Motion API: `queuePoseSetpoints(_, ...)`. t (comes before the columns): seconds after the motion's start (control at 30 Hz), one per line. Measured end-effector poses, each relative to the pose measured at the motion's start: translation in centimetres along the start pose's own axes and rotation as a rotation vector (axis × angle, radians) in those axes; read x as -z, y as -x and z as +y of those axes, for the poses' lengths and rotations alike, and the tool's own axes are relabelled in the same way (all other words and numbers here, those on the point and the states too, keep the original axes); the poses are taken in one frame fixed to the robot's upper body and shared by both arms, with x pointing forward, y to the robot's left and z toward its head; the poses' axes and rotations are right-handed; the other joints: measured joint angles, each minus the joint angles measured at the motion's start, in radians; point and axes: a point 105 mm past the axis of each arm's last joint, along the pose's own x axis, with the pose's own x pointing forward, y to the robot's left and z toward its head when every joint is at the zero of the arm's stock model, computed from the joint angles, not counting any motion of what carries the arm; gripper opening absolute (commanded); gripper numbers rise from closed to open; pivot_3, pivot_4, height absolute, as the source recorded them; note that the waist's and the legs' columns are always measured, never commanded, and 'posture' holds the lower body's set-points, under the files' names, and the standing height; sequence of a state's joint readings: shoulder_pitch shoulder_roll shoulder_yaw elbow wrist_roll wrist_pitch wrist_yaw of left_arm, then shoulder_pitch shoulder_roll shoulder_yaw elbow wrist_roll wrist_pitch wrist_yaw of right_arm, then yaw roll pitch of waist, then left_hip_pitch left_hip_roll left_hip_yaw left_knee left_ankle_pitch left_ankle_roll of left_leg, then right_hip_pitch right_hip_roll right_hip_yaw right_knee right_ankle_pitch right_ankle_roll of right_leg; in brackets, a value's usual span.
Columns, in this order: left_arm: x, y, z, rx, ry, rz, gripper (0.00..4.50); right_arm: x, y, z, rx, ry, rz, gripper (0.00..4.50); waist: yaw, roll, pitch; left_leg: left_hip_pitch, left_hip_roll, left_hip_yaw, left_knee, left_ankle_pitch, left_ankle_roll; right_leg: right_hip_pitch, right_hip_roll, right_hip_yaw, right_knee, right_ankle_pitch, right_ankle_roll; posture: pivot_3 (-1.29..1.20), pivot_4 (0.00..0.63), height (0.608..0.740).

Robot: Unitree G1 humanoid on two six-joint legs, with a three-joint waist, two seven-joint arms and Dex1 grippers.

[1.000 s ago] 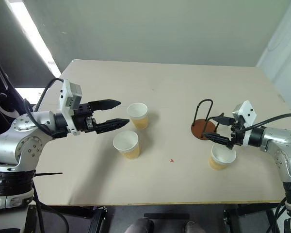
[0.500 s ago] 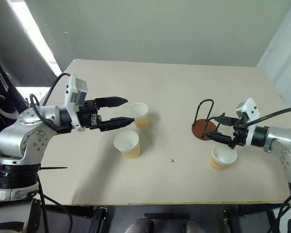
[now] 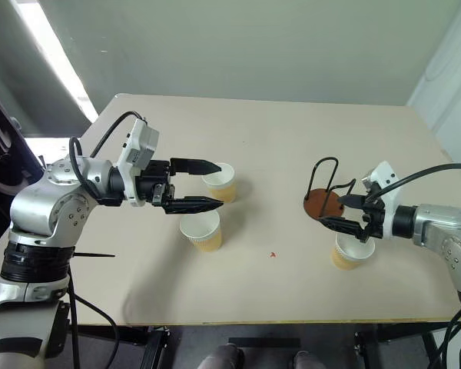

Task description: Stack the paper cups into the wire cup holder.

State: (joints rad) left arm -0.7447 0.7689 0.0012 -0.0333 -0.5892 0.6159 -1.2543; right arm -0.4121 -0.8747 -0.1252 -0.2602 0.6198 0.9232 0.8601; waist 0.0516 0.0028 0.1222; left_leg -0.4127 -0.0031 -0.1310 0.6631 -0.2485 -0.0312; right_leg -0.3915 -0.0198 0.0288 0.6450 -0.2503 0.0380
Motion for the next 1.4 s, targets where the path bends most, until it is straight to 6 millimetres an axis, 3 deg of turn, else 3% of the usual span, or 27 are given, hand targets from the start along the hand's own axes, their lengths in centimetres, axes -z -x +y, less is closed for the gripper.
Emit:
queuePoseSetpoints(0.4,-0.5,-0.2,-0.1,0.014,-0.016,-0.008,4.45,0.5,-1.6,-3.2,0.172,-0.008,0.017,4.14,0.000,0.000,0.000,0.000,0.000,0.000,0.000,0.000,0.001,-0.001,0.000,0.000,0.000,0.000,0.000,0.00,0.150,0.740)
queuePoseSetpoints(0.77,-0.5,-0.1,0.0,0.011,-0.018,-0.007,4.45,-0.6,-3.9,-3.5,0.212,-0.017,-0.034,4.14,-0.001,0.000,0.000,-0.002,0.000,0.000,0.000,0.000,0.001,-0.002,0.000,0.000,0.000,0.000,0.000,0.00,0.150,0.740)
queuePoseSetpoints(0.87,-0.5,-0.1,0.0,0.008,-0.013,-0.006,4.50,-0.6,-4.3,-3.3,0.211,-0.020,-0.033,3.60,-0.001,0.000,0.000,-0.002,0.000,0.000,0.000,0.000,0.001,-0.003,0.000,0.000,0.000,0.000,0.000,0.00,0.150,0.740)
queuePoseSetpoints(1.2,-0.4,0.7,-0.4,0.032,0.023,0.038,4.50,-0.6,-4.1,-3.4,0.198,-0.019,-0.014,0.04,0.000,0.000,0.000,-0.003,0.000,0.000,0.000,0.000,0.000,-0.004,0.000,0.000,0.000,0.000,0.000,0.00,0.150,0.740)
queuePoseSetpoints(1.4,-0.8,0.5,-0.9,0.077,0.008,0.057,4.50,-1.5,-3.0,-3.1,0.123,0.035,0.010,0.04,0.000,0.000,0.000,-0.005,0.000,0.000,0.000,0.000,0.000,-0.006,0.000,0.000,0.000,0.000,0.000,0.00,0.150,0.740)
